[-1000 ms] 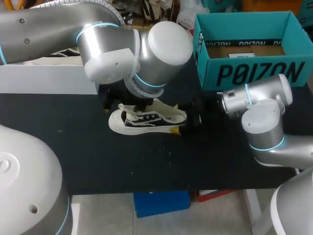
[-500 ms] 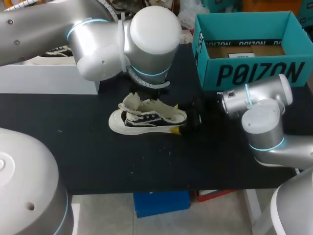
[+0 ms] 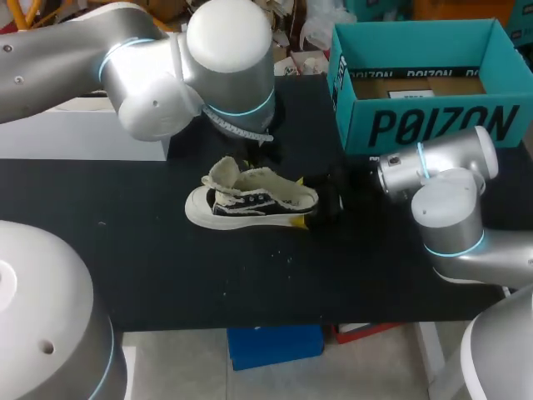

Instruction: Take the shoe out of the shoebox, open the shoe tongue, remove and reinsert the insole, then place the shoe into the shoebox

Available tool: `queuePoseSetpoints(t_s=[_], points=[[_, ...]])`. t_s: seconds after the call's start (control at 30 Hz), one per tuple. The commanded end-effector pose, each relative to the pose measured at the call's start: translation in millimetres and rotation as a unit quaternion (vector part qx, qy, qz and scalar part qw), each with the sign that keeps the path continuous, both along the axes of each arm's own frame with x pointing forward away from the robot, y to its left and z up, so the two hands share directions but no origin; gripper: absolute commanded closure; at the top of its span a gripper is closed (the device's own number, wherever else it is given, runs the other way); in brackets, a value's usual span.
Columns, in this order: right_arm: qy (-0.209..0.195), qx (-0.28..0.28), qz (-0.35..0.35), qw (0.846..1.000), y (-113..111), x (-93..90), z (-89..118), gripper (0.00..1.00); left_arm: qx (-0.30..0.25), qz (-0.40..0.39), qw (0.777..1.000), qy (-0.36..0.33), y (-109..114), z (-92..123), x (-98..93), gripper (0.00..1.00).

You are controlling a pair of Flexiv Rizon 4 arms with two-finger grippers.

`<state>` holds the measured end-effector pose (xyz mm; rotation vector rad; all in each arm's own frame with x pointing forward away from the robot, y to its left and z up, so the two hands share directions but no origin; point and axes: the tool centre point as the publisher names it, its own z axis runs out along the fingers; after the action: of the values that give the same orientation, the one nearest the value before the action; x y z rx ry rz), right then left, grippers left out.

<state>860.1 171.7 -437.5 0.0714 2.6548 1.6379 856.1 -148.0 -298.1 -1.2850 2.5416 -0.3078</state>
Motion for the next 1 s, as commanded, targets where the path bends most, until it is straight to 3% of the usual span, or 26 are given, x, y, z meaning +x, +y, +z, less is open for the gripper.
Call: queuePoseSetpoints(t_s=[0.03, 0.13, 0.2, 0.4, 0.9, 1.0], points=[[0.001, -0.001, -0.001, 1.000, 0, 0.7, -4, 1.00, -0.048, -0.115, 0.988, 0.087, 5, -5, -1.4, 1.00], [0.001, -0.001, -0.001, 1.000, 0, 0.7, -4, 1.00, -0.025, -0.225, 0.964, 0.142, 2, -5, -6.9, 1.00], [0.001, -0.001, -0.001, 1.000, 0, 0.7, -4, 1.00, -0.013, -0.262, 0.948, 0.183, 3, -3, -7.5, 1.00], [0.001, -0.001, -0.001, 1.000, 0, 0.7, -4, 1.00, 0.005, -0.338, 0.918, 0.209, 5, 5, -13.5, 1.00], [0.001, -0.001, -0.001, 1.000, 0, 0.7, -4, 1.00, 0.005, -0.338, 0.918, 0.209, 5, 5, -13.5, 1.00], [0.001, -0.001, -0.001, 1.000, 0, 0.7, -4, 1.00, -0.004, -0.376, 0.900, 0.220, 5, 2, -9.1, 1.00]])
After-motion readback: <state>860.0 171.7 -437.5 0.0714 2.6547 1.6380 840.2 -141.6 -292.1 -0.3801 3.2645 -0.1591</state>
